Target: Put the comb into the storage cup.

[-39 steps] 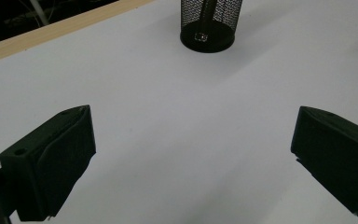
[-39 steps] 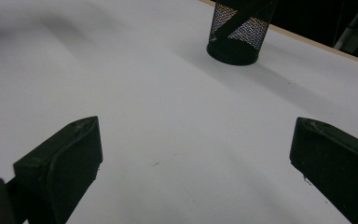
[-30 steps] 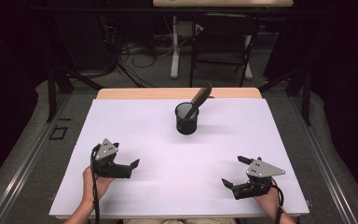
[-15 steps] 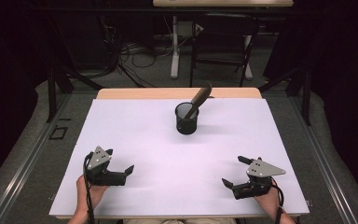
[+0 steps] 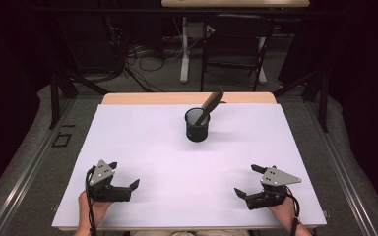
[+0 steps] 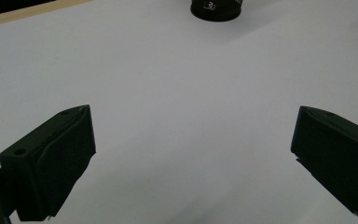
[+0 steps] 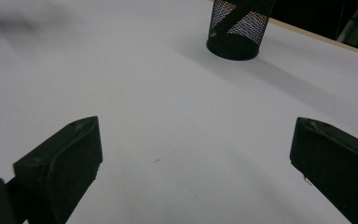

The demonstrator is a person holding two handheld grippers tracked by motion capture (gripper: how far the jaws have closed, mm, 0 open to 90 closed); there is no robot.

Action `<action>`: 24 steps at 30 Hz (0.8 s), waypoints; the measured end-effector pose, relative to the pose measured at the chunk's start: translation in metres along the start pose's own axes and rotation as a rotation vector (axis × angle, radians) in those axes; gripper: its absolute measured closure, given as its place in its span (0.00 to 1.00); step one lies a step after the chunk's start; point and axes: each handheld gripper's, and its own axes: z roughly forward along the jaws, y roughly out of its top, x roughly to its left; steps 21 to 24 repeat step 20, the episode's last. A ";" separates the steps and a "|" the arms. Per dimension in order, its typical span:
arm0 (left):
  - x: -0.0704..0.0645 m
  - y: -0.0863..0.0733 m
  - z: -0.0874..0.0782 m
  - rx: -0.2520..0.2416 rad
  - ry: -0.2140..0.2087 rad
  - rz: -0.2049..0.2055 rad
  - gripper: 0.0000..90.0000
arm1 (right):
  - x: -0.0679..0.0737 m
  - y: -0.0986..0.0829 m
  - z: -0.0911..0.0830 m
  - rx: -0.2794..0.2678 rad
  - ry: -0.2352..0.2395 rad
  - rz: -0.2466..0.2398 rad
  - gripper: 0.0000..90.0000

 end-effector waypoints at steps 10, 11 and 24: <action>-0.005 -0.007 -0.006 0.009 -0.002 0.005 0.00 | -0.001 0.000 0.001 0.004 0.001 0.002 0.02; -0.006 -0.008 -0.005 0.007 -0.003 0.002 0.00 | -0.001 -0.001 0.000 0.007 0.002 0.002 0.02; -0.003 -0.013 -0.009 -0.018 0.010 -0.002 0.00 | -0.001 -0.002 0.000 0.015 0.010 0.013 0.02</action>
